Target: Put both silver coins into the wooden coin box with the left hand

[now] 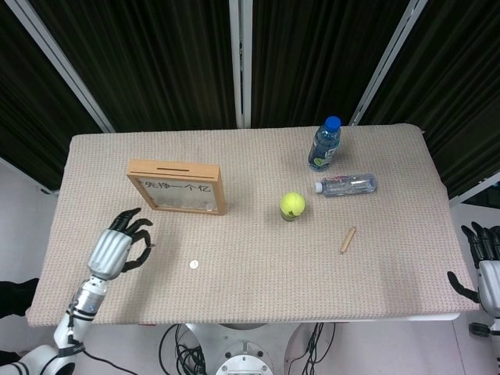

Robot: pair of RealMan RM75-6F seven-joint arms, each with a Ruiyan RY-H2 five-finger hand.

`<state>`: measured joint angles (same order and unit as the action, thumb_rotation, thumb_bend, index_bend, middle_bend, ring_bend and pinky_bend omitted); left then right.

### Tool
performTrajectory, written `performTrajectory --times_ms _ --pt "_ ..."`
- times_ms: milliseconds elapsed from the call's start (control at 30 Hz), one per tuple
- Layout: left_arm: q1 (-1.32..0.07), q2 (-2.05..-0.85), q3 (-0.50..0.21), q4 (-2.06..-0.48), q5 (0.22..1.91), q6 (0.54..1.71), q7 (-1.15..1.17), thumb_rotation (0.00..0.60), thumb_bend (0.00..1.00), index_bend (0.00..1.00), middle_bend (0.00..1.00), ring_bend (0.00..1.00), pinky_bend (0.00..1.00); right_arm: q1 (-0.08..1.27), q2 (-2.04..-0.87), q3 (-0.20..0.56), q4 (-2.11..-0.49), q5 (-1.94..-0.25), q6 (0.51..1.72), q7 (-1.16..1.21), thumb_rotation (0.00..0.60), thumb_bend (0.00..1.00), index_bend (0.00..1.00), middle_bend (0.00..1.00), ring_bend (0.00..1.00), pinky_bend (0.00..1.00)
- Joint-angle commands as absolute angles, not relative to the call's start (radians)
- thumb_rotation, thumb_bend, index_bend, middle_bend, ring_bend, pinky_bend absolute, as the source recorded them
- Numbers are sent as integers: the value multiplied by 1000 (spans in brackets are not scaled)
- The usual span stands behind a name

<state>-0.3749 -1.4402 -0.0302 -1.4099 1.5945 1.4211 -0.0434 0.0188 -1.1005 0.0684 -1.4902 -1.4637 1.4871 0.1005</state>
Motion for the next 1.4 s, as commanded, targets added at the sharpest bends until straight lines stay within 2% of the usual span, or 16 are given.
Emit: performTrajectory --times_ms 33,200,300,433,533,733,867,1133,1400 --pt "-352 -1252 -62 -1576 1559 1439 -17 600 470 635 277 93 172 20 -1099 69 -1495 -1466 1489 97 600 228 0 0 0 0" --pt "-369 -1084 -134 -1701 1521 1437 -18 600 467 629 268 93 174 22 -1098 69 -1512 -1476 1496 80 600 227 0 0 0 0" --pt "-401 -1006 -183 -1763 1485 1397 -26 600 467 629 268 93 171 22 -1096 70 -1523 -1476 1498 69 600 227 0 0 0 0" --pt "-479 -934 -240 -1822 1433 1283 -23 600 467 632 268 93 170 25 -1094 73 -1538 -1476 1501 56 600 227 0 0 0 0" --pt "-566 -909 -277 -1832 1371 1149 -5 600 463 639 269 93 168 28 -1096 74 -1544 -1477 1499 50 600 223 0 0 0 0" --pt "-727 -940 -325 -1781 1208 916 47 600 459 645 274 93 165 33 -1100 78 -1546 -1465 1488 42 600 224 0 0 0 0" --pt "-815 -986 -329 -1713 1097 807 102 600 459 643 275 93 165 37 -1101 81 -1541 -1459 1480 42 600 223 0 0 0 0" --pt "-921 -1035 -339 -1642 921 702 124 600 460 641 275 93 159 40 -1100 83 -1532 -1459 1479 57 600 223 0 0 0 0" --pt "-965 -1041 -316 -1623 875 685 153 600 460 641 275 93 146 48 -1108 88 -1510 -1437 1457 70 600 224 0 0 0 0"
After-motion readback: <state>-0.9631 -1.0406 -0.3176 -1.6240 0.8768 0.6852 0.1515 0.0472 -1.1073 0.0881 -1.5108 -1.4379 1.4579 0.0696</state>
